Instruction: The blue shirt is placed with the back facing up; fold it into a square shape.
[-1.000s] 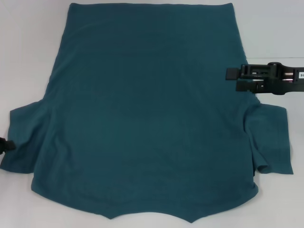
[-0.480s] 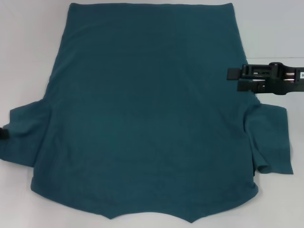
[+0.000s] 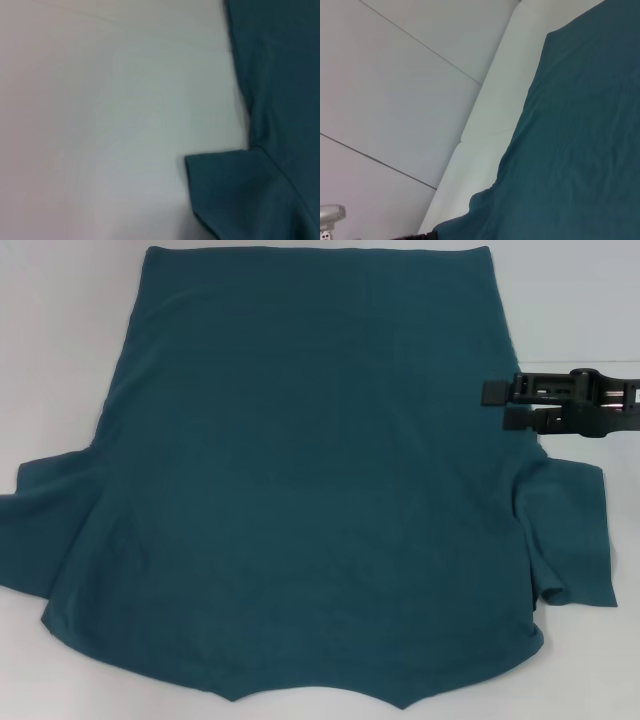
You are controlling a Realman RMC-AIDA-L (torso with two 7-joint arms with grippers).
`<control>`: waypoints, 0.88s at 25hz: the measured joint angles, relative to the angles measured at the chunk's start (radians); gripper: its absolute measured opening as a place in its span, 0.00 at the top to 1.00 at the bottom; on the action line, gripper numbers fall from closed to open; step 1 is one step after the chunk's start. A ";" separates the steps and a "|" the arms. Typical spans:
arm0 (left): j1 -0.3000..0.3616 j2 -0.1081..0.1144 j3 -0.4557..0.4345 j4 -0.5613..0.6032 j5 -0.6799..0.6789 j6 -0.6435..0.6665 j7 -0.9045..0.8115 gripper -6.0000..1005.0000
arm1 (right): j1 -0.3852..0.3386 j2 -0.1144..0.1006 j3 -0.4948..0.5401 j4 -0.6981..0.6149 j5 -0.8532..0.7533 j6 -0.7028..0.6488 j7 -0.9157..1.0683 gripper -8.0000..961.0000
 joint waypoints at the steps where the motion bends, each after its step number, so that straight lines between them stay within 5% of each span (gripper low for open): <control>1: -0.004 0.002 0.000 0.000 0.012 -0.001 0.000 0.99 | 0.000 0.000 0.000 0.000 0.000 0.000 0.000 0.08; 22: -0.026 0.012 0.001 0.102 0.084 0.022 -0.023 0.99 | 0.002 -0.003 0.000 0.000 -0.004 0.000 0.007 0.08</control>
